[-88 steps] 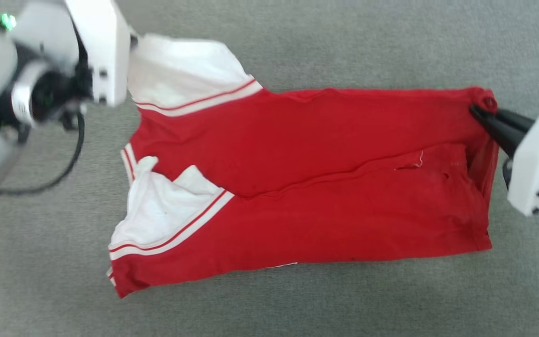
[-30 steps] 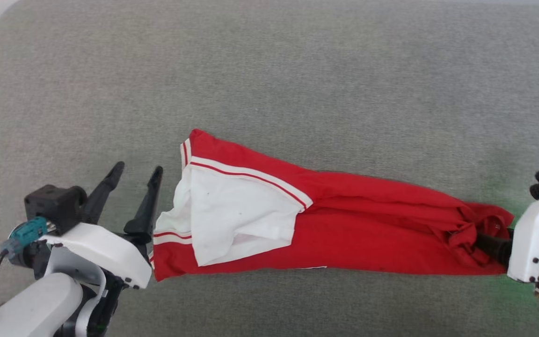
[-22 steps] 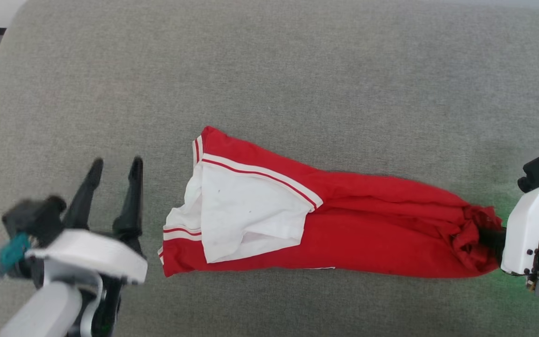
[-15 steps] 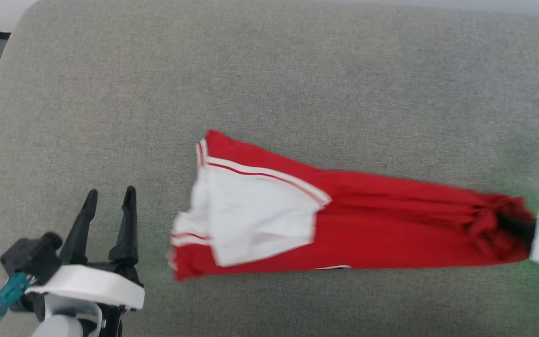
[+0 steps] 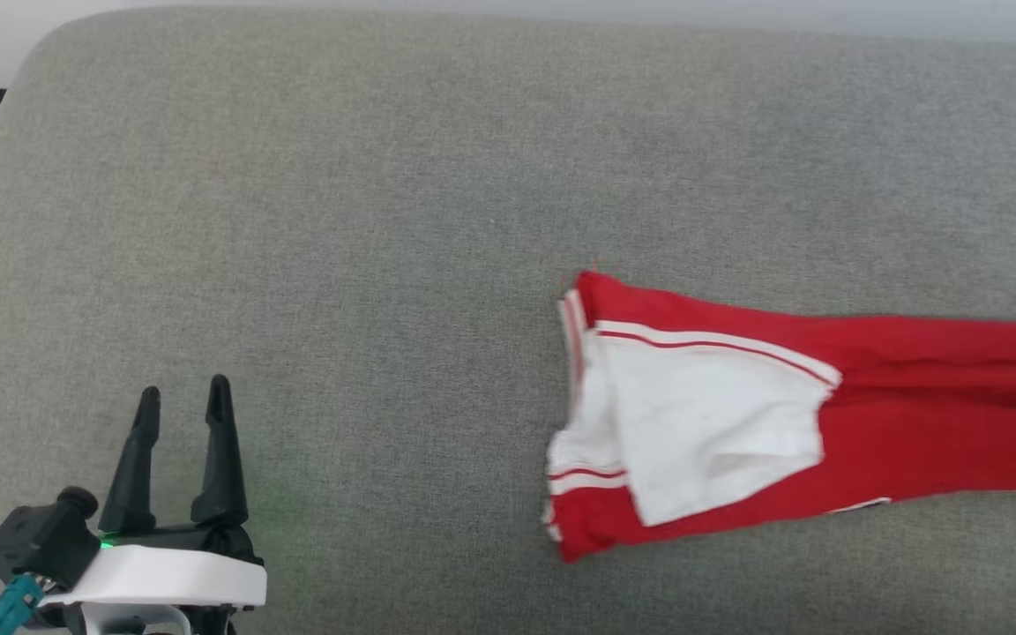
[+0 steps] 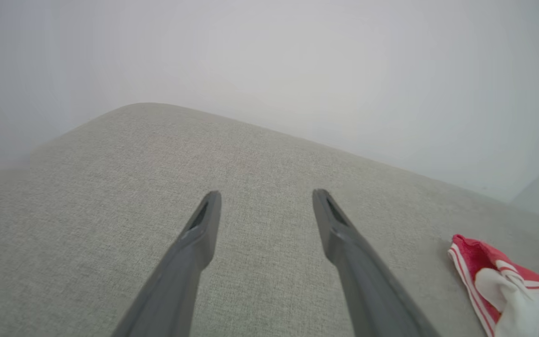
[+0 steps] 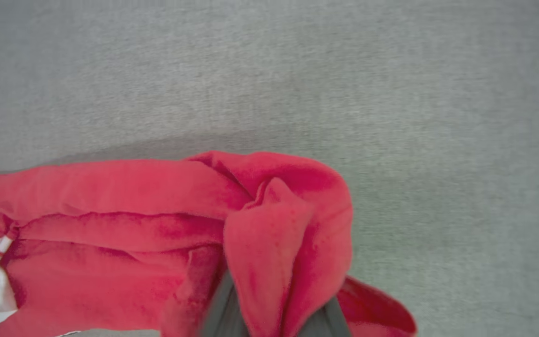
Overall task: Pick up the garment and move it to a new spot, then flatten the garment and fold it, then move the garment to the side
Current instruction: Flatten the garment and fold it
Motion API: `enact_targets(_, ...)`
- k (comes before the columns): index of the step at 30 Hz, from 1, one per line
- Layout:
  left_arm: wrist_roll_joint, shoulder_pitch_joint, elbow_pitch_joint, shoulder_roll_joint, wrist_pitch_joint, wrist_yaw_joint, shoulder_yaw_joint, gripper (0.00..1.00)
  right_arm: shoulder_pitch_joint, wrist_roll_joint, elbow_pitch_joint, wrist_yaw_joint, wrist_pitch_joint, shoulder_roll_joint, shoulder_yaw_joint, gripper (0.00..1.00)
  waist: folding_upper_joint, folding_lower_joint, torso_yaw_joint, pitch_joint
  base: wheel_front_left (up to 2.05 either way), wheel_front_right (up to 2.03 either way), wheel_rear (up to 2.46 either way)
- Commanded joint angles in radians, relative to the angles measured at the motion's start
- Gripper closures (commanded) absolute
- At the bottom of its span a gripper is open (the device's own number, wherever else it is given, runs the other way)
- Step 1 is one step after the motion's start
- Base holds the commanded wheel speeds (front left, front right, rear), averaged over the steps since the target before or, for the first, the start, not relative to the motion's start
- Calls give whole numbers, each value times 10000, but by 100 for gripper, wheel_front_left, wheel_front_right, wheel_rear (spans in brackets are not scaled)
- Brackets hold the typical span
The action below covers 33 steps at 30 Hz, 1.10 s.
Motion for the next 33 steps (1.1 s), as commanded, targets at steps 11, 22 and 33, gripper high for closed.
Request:
enact_targets(11,1054,186,481,-1045,-52,-946,987,0,-7,1332,-1546,-6,781,497,449,100,-1,0,-86,-291,0,0,0)
enact_targets(22,1337,-125,653,-1371,-51,-1136,897,0,166,1389,-4473,-4,1401,1788,2707,100,-1,0,539,-357,0,0,0)
enact_targets(33,1164,-294,834,-1507,-51,-1147,506,0,-923,772,-3591,-4,1176,2730,4548,100,-1,0,1286,-366,0,0,0)
